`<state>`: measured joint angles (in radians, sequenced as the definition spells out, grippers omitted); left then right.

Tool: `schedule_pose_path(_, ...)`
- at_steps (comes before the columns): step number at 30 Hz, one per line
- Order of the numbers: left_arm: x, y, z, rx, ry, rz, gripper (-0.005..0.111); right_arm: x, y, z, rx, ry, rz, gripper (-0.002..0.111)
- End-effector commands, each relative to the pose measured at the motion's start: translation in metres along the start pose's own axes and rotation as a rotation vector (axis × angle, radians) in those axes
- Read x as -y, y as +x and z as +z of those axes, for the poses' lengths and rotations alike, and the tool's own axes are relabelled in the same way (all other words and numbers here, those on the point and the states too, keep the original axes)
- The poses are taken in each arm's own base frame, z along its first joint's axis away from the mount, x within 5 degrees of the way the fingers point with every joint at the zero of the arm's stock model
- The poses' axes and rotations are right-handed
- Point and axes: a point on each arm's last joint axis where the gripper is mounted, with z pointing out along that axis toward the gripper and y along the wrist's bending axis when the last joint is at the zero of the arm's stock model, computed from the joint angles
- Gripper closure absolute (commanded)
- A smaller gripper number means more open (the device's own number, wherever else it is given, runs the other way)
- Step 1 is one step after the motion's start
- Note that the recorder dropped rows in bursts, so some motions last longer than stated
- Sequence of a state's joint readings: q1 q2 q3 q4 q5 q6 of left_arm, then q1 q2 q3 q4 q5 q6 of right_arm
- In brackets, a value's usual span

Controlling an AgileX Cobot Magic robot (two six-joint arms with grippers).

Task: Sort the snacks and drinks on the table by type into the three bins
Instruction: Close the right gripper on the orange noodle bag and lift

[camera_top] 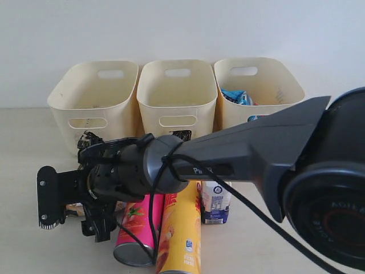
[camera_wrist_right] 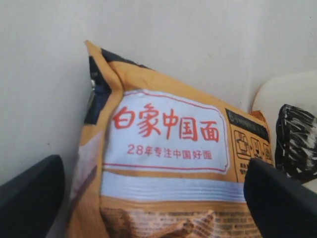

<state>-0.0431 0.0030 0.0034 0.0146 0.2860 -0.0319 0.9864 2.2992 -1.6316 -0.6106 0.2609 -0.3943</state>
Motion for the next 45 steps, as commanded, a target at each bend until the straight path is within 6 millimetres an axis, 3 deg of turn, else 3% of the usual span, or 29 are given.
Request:
schedule_pose_path(1, 0.0, -0.002, -0.001, 0.014, -0.002, -0.008, 0.103, -0.009, 0.012, 0.01, -0.094, -0.005, -0.049, 0.018)
schedule_pose_path(3, 0.0, -0.002, -0.001, 0.014, -0.002, -0.008, 0.103, -0.011, 0.014, 0.013, -0.105, -0.011, -0.047, 0.02)
schedule_pose_path(5, 0.0, -0.002, -0.001, 0.014, -0.002, -0.008, 0.103, -0.013, 0.015, 0.014, -0.107, -0.016, -0.048, 0.034)
schedule_pose_path(8, 0.0, -0.002, -0.001, 0.014, -0.002, -0.008, 0.103, -0.013, 0.016, 0.014, -0.122, -0.019, -0.048, 0.071)
schedule_pose_path(10, 0.0, -0.002, -0.001, 0.014, -0.002, -0.008, 0.103, -0.013, 0.017, 0.013, -0.139, -0.022, -0.049, 0.108)
schedule_pose_path(16, 0.0, -0.002, -0.001, 0.014, -0.002, -0.008, 0.103, -0.004, 0.015, 0.002, -0.159, -0.009, -0.036, 0.106)
schedule_pose_path(27, 0.0, -0.002, -0.001, 0.014, -0.002, -0.008, 0.103, 0.01, -0.02, -0.036, -0.081, 0.053, -0.055, 0.108)
schedule_pose_path(37, 0.0, -0.002, -0.001, 0.014, -0.002, -0.008, 0.103, 0.015, -0.029, -0.048, -0.059, 0.071, -0.038, 0.108)
schedule_pose_path(45, 0.0, -0.002, -0.001, 0.014, -0.002, -0.008, 0.103, 0.029, -0.039, -0.072, -0.015, 0.116, 0.048, 0.108)
